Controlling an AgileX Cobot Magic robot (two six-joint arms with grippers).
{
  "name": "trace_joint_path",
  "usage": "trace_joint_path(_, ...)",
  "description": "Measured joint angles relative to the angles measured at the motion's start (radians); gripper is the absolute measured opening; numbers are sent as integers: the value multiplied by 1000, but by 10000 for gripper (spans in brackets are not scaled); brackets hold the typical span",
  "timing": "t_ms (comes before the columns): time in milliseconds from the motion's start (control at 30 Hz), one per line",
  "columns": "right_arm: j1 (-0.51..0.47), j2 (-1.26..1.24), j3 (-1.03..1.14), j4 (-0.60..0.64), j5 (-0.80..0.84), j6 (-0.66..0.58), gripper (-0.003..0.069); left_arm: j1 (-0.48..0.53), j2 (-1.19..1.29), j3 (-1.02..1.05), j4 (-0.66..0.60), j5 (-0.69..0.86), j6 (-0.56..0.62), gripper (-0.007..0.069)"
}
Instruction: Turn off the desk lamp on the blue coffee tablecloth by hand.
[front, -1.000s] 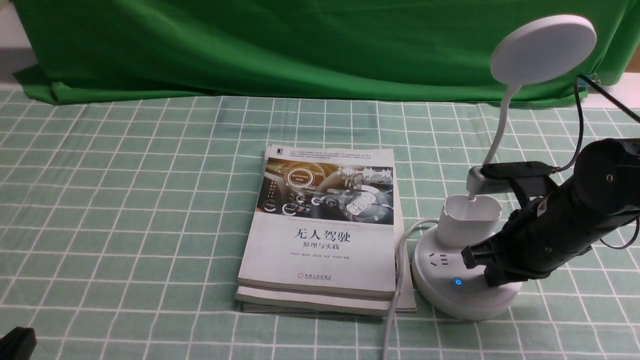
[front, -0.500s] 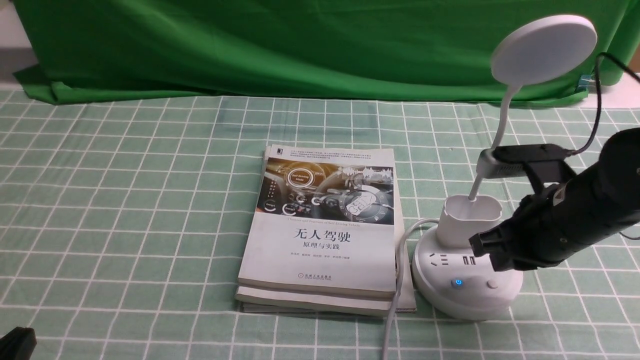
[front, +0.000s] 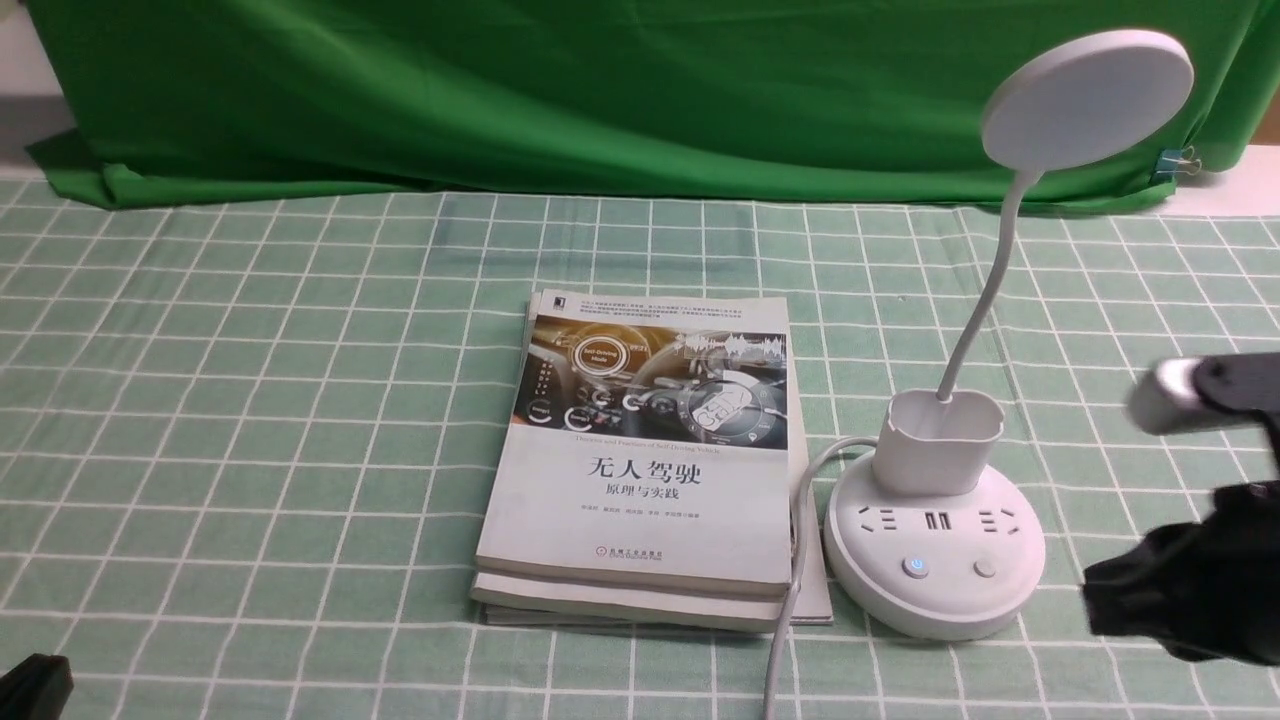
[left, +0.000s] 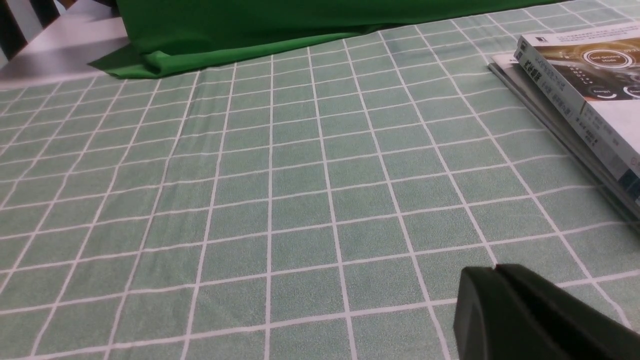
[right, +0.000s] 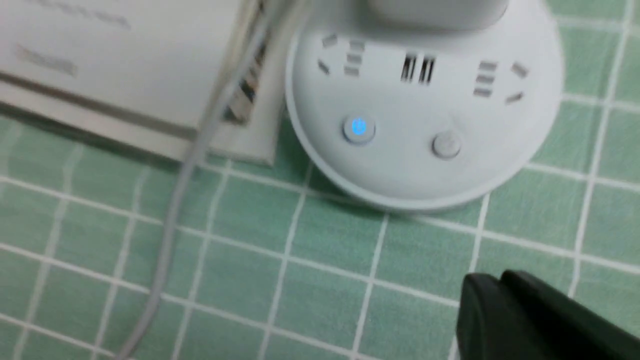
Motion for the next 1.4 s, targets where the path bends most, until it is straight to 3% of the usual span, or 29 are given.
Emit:
trace_joint_path(333,0,-186,35,-26,-15,10,78,0,0,0,0,0,0,0)
trace_joint_path(467,0,-202,36,-47,-25,0,55,0,0,0,0,0,0,0)
trace_joint_path(700,8,-330,161,-109,-241,0,30,0,0,0,-1,0,0,0)
trace_joint_path(900,-84,-591,389,-129,-418,0,30,0,0,0,-1,0,0,0)
trace_joint_path(1100,-180,-820,529,-136,-442,-49,34,0,0,0,-1,0,0,0)
trace_joint_path(1400,-193,-1012,615,-136,-446,-81,31,0,0,0,-1,0,0,0)
